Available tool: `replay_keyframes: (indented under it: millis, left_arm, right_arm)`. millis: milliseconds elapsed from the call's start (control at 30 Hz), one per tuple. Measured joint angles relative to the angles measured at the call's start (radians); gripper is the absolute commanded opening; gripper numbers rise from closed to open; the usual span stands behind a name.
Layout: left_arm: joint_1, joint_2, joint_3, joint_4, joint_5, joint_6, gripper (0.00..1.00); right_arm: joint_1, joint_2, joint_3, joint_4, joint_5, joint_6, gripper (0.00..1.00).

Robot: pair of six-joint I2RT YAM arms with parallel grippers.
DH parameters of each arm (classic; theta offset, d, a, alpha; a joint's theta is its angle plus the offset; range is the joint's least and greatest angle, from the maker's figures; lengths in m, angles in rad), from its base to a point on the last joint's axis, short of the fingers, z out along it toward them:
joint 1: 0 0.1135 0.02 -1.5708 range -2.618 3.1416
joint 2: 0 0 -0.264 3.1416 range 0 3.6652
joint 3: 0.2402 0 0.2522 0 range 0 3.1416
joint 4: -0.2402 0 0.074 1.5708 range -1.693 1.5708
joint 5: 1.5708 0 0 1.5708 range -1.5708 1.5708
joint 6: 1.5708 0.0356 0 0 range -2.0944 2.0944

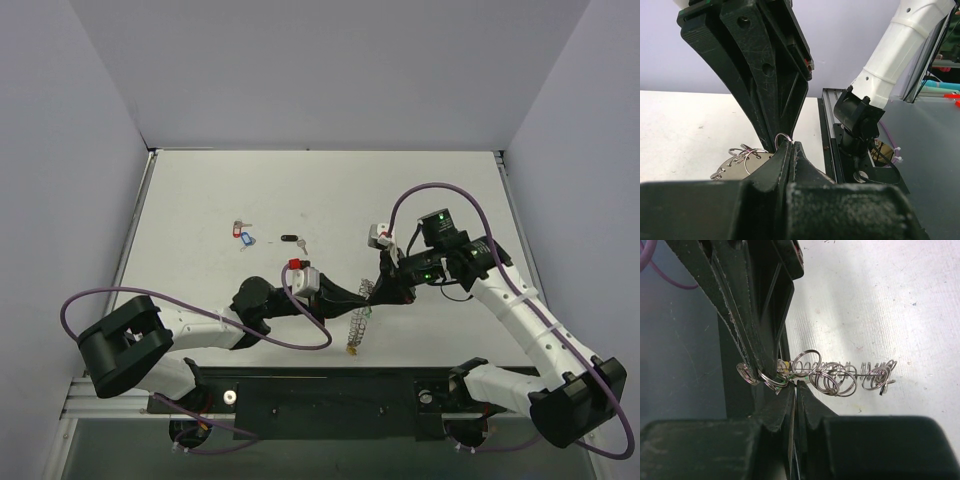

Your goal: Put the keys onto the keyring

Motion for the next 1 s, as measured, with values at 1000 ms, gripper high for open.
replay_keyframes:
  millis: [1000]
  left_arm:
    - [0.014, -0.031, -0.035, 0.026, 0.005, -0.004, 0.0]
  right_arm:
    - [0.0, -0.121, -0.002, 0.026, -0.047, -0.17, 0.29]
